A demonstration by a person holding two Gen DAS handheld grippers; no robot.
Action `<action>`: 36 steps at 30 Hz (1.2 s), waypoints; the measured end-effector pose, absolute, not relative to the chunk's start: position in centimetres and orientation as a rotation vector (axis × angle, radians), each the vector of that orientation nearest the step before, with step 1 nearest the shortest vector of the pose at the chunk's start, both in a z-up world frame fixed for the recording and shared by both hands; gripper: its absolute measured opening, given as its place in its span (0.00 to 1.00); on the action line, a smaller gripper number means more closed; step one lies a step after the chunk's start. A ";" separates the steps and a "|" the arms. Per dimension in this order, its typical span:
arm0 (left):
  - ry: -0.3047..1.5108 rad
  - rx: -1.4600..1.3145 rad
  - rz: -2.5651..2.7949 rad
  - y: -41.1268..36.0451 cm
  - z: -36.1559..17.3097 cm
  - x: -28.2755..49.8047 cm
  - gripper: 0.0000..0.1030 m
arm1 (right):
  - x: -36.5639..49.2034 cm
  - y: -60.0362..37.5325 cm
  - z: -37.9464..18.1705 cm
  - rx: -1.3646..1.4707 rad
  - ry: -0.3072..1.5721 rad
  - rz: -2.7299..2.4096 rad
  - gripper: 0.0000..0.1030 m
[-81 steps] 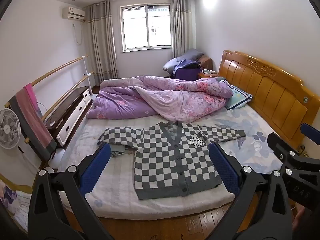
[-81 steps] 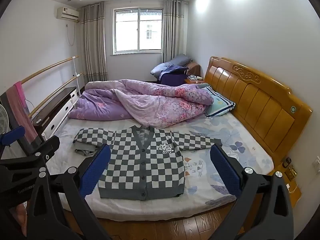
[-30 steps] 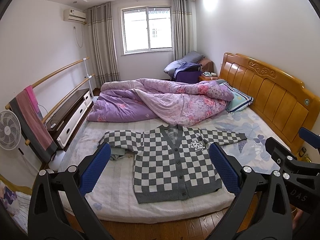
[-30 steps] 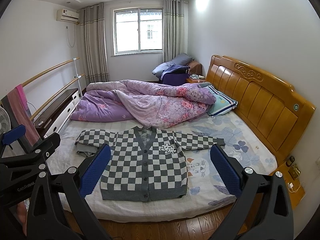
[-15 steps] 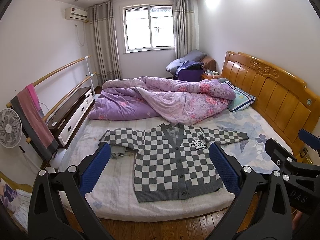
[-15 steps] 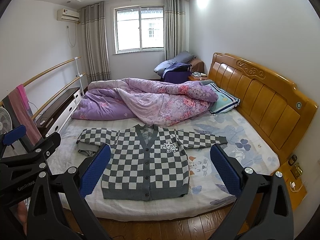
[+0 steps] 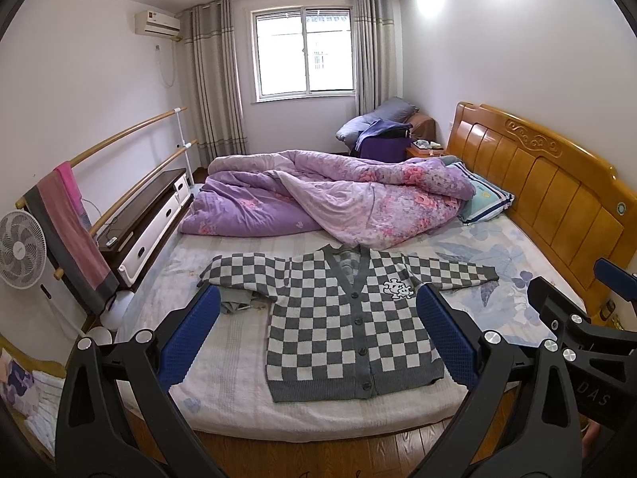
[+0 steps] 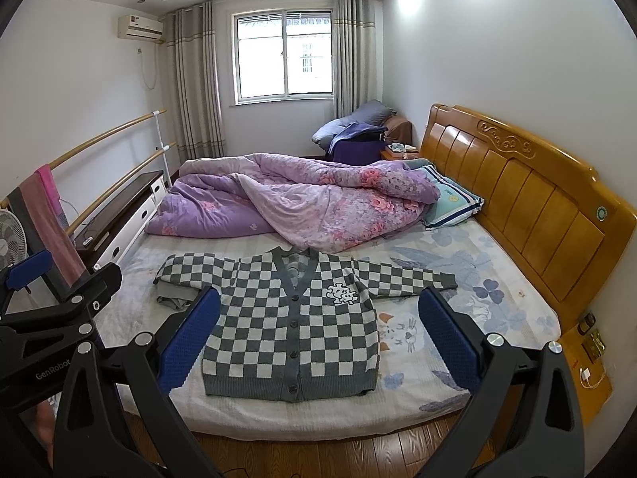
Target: Fold large clothes
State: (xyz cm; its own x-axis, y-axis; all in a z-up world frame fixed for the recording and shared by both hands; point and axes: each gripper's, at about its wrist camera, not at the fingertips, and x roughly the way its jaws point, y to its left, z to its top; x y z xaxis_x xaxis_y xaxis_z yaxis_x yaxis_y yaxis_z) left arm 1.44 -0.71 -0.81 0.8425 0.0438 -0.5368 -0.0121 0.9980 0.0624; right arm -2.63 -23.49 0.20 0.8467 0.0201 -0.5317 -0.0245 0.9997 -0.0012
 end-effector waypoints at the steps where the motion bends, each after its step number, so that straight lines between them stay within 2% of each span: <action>1: 0.569 0.057 0.032 -0.7 -0.9 1.5 0.95 | -2.6 -23.5 0.2 -0.008 0.561 0.026 0.93; 36: 0.636 0.043 0.093 -1.9 -3.1 5.9 0.95 | 3.9 -25.9 -1.2 -0.007 0.616 0.097 0.93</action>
